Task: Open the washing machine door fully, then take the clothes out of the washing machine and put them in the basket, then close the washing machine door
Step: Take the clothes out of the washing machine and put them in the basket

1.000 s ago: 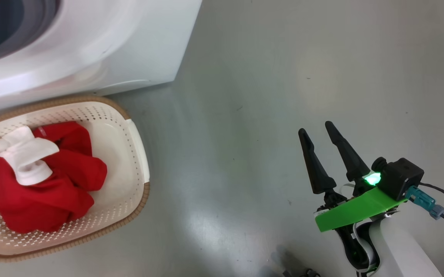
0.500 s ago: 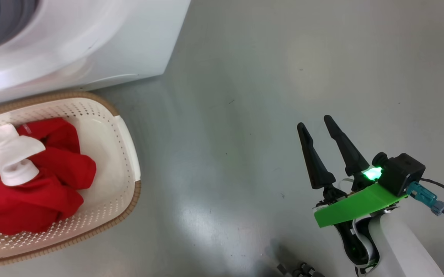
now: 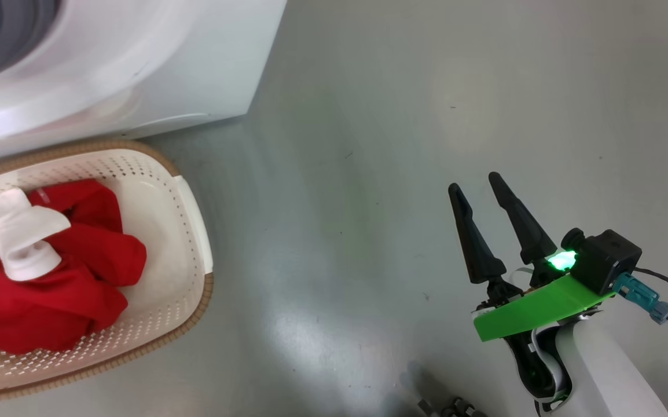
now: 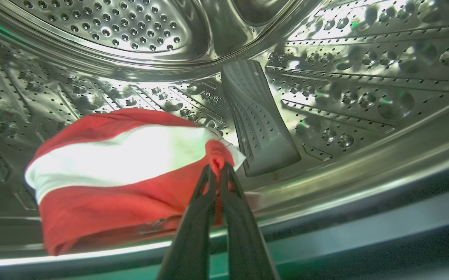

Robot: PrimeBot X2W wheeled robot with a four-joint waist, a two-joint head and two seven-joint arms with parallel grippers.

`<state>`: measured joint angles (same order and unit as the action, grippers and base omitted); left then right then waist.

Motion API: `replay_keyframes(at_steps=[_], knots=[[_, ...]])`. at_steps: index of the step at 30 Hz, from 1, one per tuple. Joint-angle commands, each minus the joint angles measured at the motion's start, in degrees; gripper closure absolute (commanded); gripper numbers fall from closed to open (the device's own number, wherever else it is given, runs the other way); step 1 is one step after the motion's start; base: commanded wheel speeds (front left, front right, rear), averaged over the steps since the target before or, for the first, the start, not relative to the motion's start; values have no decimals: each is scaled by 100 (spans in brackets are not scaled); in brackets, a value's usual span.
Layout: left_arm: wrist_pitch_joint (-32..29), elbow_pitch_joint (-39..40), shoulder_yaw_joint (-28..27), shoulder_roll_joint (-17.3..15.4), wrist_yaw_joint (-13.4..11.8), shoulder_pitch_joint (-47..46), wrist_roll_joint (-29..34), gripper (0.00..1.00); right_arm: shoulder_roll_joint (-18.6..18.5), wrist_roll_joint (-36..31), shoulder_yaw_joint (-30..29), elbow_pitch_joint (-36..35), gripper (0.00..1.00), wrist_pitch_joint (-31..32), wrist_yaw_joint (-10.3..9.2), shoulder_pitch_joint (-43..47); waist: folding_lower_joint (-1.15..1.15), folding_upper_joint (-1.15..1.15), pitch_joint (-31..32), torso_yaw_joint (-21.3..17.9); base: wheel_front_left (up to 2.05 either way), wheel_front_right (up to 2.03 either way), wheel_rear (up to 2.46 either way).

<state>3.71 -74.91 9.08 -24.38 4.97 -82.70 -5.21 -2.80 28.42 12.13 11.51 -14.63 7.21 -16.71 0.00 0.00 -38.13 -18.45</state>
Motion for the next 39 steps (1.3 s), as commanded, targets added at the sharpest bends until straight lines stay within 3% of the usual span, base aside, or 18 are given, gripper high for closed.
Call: replay_keyframes(at_steps=[1, 13, 22, 39], knots=[[79, 98, -51, -240, -73, -26, -89, 100, -8, 5, 89, -127, 0, -37, 28, 42, 0, 0, 14, 24, 0, 0, 0], [866, 97, -484, 262, 77, 326, -810, 100, -8, -136, -68, -67, 0, -37, 28, 32, 0, 0, 324, 388, 0, 0, 0], [1117, 304, -704, 535, 194, 868, -1199, 100, -8, -232, -199, -24, 0, -37, 28, 142, 0, 0, 694, 579, 0, 0, 0], [1128, 2208, -1194, 900, 244, 2751, -1347, 100, -8, -461, -409, 134, 0, -37, 28, 542, 0, 0, 1602, 843, 0, 0, 0]])
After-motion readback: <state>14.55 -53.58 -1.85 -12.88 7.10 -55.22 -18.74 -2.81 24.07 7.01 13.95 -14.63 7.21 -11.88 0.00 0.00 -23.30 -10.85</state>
